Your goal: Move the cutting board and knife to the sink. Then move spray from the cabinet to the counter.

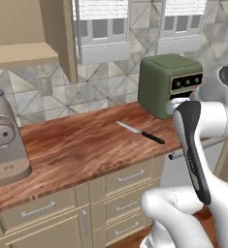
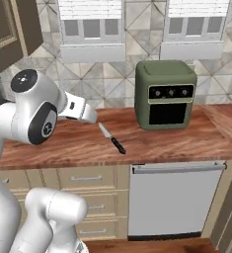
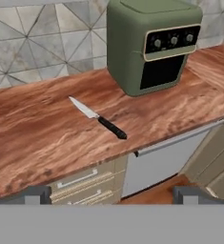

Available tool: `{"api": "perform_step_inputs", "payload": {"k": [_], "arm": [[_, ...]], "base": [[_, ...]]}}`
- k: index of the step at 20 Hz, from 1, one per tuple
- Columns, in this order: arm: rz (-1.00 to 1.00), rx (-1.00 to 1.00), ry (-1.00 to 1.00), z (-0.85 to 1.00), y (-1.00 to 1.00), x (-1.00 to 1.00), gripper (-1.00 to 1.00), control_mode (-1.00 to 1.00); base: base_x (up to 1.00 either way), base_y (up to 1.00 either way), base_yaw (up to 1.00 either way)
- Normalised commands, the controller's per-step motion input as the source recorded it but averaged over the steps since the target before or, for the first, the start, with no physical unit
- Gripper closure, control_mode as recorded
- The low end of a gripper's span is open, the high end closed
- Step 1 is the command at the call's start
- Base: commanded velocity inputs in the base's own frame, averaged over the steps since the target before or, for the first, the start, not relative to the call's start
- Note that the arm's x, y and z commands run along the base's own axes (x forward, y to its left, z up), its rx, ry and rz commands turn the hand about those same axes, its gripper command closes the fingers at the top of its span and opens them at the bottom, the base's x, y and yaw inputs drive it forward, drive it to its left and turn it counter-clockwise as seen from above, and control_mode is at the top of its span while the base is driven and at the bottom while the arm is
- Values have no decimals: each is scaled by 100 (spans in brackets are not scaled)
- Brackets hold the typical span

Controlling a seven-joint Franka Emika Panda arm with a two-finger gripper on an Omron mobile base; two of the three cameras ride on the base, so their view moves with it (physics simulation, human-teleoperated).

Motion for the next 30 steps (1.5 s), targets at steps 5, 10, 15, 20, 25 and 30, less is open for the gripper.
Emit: {"api": "perform_step_inputs", "payload": {"k": [5,10,15,20,25,30], "arm": [[0,0,0,0,0,0,-100,100],[0,0,0,0,0,0,-100,100],[0,0,0,0,0,0,-100,100],[0,0,0,0,0,0,-100,100],[0,0,0,0,0,0,-100,100],[0,0,0,0,0,0,-100,100]], "base": [[45,-34,43],[31,-32,38],[2,-70,21],[1,-51,21],[19,11,18],[39,-3,14]]}}
